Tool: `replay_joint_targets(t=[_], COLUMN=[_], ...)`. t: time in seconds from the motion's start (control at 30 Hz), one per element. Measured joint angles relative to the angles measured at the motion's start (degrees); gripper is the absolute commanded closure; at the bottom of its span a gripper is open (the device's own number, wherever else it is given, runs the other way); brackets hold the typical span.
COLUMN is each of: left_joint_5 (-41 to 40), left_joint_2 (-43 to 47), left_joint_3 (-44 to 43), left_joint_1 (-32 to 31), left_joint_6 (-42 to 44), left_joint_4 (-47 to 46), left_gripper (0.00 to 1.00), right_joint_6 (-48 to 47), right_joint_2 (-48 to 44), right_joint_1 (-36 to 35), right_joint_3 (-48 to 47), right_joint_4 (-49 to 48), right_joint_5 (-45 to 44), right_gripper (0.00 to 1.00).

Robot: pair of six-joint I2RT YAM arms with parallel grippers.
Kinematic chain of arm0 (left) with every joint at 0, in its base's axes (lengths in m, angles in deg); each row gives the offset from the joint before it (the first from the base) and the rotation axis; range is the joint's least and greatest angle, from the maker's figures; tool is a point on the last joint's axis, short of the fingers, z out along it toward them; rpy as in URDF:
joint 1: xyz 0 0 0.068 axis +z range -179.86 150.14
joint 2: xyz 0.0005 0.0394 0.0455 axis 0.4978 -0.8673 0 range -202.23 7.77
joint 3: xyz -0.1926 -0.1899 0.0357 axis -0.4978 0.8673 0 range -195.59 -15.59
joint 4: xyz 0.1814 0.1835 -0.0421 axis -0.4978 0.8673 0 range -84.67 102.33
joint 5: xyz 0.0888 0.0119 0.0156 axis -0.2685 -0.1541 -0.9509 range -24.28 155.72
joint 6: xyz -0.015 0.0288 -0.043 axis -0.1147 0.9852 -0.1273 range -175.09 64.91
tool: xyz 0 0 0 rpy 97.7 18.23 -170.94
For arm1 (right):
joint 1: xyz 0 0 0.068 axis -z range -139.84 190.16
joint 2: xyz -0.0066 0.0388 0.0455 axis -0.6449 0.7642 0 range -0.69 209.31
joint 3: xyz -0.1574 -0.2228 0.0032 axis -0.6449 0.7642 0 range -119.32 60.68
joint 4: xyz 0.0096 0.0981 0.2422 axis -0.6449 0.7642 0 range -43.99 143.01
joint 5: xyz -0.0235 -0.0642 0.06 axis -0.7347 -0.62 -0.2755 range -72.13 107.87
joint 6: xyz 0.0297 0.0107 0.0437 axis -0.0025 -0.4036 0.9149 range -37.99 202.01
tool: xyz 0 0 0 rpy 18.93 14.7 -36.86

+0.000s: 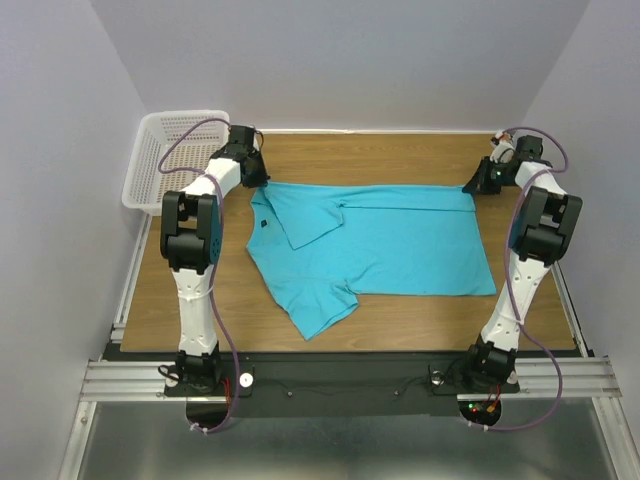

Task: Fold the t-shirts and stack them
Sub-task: Fold the tshirt

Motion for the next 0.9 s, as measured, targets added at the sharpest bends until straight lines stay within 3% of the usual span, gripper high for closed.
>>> replay_joint_targets(t=[0.07, 0.23, 0.4, 0.6, 0.7, 0.8, 0.9], left_joint_5=[-0.1, -0.6, -1.0, 1.6, 5.0, 9.0, 11.3], left_joint_2=[-2.0, -6.7, -8.7, -8.8, -8.0, -3.2, 6.7], left_joint_3=[-3.4, -11.1, -16.4, -19.2, -18.3, -13.0, -3.0], left_joint_1=[0.1, 0.7, 1.4, 1.6, 1.5, 1.2, 0.6], left_joint_6=[-0.2, -0.9, -0.7, 0.0, 0.4, 1.2, 2.2], left_joint_4=[1.1, 3.3, 6.0, 6.6, 6.0, 4.5, 2.1], left_gripper=[0.85, 0.55, 0.38, 0.35, 0.35, 0.33, 0.27], right_joint_6=[0.9, 1.8, 1.3, -1.1, -5.2, -14.1, -29.1], right_joint_2=[2.0, 3.2, 2.8, -2.5, -10.5, -20.4, -29.5], right_joint_1=[-0.5, -1.4, -1.6, -1.6, -1.6, -1.6, -1.9], right_joint_3=[-2.8, -6.4, -7.6, -3.6, 3.4, 11.1, 17.5], right_joint_4=[-0.1, -0.2, -0.5, -0.6, -0.5, 1.9, 8.4], right_joint_5=[0.0, -2.6, -8.8, -11.9, -8.3, -1.2, 5.0], right_gripper=[0.77, 0.59, 0.56, 0.54, 0.45, 0.42, 0.42])
